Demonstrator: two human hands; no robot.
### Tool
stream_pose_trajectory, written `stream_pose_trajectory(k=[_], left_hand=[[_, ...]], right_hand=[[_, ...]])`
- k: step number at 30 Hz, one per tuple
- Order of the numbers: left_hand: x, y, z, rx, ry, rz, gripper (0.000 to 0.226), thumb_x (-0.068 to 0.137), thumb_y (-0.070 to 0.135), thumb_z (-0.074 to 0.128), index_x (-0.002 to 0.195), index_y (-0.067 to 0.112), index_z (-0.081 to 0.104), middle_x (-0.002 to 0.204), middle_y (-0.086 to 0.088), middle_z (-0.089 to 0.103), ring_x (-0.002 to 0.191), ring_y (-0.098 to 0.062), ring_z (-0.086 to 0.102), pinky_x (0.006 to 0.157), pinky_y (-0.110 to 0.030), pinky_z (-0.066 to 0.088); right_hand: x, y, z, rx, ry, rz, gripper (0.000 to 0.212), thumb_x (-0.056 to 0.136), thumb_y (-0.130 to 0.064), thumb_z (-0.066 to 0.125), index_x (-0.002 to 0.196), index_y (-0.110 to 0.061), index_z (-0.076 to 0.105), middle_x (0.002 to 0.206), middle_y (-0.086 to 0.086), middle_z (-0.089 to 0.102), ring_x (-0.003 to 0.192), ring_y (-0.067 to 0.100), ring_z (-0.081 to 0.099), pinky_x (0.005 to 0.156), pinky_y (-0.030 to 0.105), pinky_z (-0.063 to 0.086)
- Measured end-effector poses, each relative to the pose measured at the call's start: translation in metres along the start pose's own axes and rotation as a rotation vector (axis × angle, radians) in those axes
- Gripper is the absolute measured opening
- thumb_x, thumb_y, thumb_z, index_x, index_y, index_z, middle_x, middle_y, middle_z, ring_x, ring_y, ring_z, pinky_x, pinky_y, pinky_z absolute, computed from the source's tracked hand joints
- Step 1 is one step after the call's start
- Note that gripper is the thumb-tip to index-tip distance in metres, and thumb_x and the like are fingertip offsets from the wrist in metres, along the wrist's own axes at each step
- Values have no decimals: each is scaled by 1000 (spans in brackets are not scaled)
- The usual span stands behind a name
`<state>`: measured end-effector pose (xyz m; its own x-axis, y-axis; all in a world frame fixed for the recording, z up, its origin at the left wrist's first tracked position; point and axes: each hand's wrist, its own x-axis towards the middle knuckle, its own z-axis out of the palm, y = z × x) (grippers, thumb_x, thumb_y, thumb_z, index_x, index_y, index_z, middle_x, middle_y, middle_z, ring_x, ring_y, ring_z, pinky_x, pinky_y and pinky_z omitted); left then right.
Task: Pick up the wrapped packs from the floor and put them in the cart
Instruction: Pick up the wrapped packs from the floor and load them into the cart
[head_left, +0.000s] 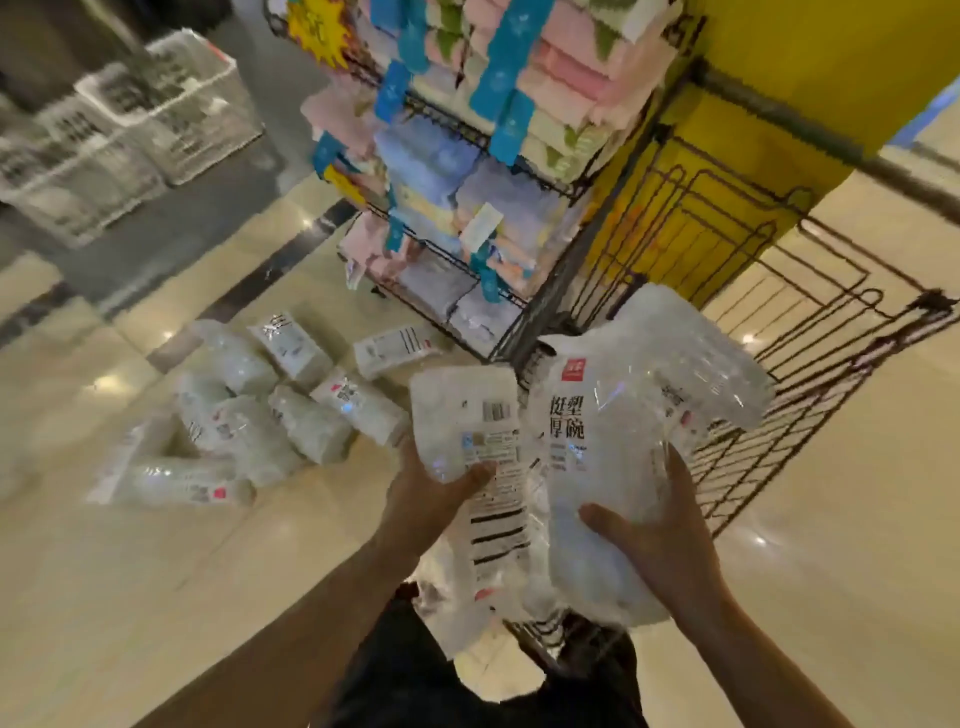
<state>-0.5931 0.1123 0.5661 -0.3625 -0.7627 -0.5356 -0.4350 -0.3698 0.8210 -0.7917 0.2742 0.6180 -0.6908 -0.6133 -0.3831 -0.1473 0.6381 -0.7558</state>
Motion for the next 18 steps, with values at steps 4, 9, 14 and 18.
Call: stream_pose_trajectory(k=[4, 9, 14, 18], left_hand=[[-23, -20, 55, -115, 226, -114, 63, 76, 40, 93, 124, 37, 53, 120, 14, 67, 107, -3, 70, 78, -13, 59], [-52, -43, 128, -315, 459, -369, 82, 70, 54, 91, 133, 36, 41, 117, 12, 73, 94, -7, 75, 75, -27, 61], [-43, -66, 169, -330, 533, -563, 87, 83, 32, 86, 152, 27, 32, 137, -4, 64, 118, -31, 68, 93, -48, 60], [-35, -79, 164, -253, 586, -615, 81, 91, 29, 78, 156, 27, 29, 140, -5, 64, 108, -29, 68, 77, -37, 61]], right_hand=[[55, 20, -11, -111, -300, -101, 111, 67, -26, 97, 157, -30, 33, 132, -14, 49, 121, 16, 51, 99, 32, 42], [106, 52, -22, -345, -507, -49, 129, 51, -58, 94, 157, -43, 24, 152, -5, 50, 135, 24, 52, 110, 49, 47], [124, 76, -8, -503, -541, -63, 129, 55, -54, 94, 157, -45, 16, 151, 5, 43, 136, 31, 48, 107, 51, 50], [121, 90, 8, -544, -531, -86, 131, 61, -48, 94, 161, -41, 10, 155, 8, 34, 140, 34, 41, 111, 52, 46]])
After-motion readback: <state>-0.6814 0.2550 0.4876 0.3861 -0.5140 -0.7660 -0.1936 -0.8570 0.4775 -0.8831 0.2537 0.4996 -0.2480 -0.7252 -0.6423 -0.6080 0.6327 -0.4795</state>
